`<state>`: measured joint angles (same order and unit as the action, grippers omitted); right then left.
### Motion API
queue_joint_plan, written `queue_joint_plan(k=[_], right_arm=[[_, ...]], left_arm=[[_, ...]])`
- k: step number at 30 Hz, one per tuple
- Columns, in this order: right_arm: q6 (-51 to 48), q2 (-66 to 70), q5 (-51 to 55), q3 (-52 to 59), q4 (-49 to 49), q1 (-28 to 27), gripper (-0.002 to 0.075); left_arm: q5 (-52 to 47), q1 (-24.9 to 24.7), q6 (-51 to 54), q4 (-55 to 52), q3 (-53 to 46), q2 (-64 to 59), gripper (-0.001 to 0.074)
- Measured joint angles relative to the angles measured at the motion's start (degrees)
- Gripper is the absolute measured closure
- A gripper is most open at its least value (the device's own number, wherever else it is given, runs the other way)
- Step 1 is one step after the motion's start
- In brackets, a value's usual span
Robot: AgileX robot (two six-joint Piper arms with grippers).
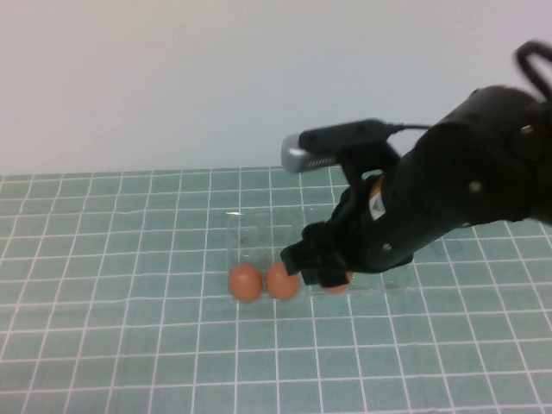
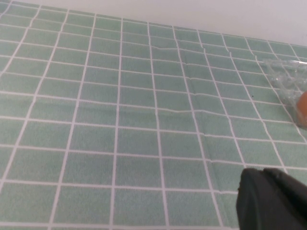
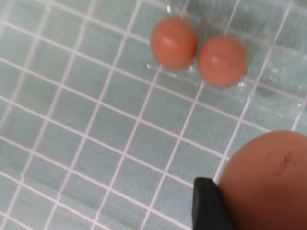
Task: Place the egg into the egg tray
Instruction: Place the egg in the egg tray
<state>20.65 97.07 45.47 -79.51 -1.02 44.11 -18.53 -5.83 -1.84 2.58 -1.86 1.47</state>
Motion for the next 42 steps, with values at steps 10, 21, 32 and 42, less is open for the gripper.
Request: queue_joint_plan(k=[10,21,32,42], right_arm=[[-0.48,-4.68,0.38,0.00,-2.36,0.00,0.0339],[-0.48,-4.70,-29.53,14.27,-3.72,0.00,0.0339],[-8.84,-4.70,-69.99,33.39,-11.10,-0.43,0.0340],[-35.38,-4.32,-74.95,34.11,11.45,-1.10,0.0340]], left_arm=[[0.00,0.00,0.00,0.00,0.00,0.00,0.0736],[0.00,0.00,0.00,0.00,0.00,0.00,0.0736],[0.00,0.00,0.00,0.00,0.00,0.00,0.0736],[0.00,0.00,0.00,0.00,0.00,0.00,0.0736]])
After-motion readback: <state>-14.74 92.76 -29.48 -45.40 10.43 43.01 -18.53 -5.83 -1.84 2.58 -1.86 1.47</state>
